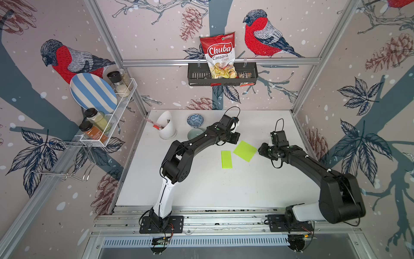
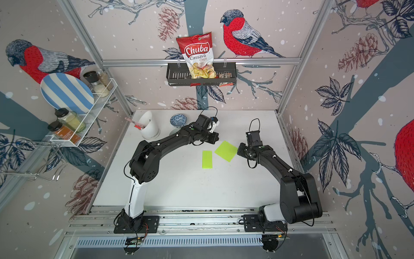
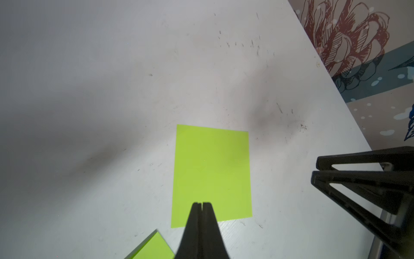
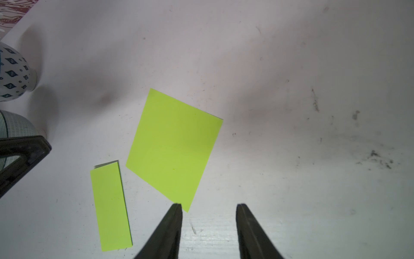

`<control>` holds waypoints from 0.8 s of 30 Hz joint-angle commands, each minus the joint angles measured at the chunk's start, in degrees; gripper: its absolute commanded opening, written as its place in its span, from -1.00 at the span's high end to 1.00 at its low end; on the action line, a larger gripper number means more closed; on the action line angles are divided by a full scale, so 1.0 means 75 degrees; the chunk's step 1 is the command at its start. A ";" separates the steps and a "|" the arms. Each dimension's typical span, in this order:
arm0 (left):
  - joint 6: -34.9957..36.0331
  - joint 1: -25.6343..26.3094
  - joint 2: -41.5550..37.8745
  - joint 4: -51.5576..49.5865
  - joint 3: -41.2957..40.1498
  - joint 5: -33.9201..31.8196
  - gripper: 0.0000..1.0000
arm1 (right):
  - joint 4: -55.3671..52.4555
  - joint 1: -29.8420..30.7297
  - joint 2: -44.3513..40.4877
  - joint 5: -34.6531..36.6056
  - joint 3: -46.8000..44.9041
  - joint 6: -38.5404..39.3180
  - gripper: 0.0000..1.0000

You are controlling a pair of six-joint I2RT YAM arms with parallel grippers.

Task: Fold the square paper along the opposite sides
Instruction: Pick up the paper from the center of the board.

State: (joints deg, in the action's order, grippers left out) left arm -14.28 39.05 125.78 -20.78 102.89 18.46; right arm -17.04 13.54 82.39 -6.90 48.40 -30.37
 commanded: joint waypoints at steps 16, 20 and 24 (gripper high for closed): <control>0.0370 0.0149 0.1259 -0.0515 0.0657 0.0787 1.00 | 0.0430 0.0427 0.1748 -0.0233 0.0630 -0.1234 0.09; 0.0263 0.0149 0.1760 -0.0941 0.1200 0.0585 1.00 | 0.0320 0.0542 0.1915 -0.0224 0.0718 -0.1407 0.09; 0.0173 0.0167 0.2044 -0.1292 0.1579 0.0308 1.00 | 0.0068 0.0711 0.2147 -0.0135 0.0929 -0.1618 0.12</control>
State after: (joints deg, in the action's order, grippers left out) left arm -12.25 40.03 140.29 -26.79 113.56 23.62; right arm -14.63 18.17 97.69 -8.97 54.35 -40.62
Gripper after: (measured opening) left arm 0.048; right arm 0.441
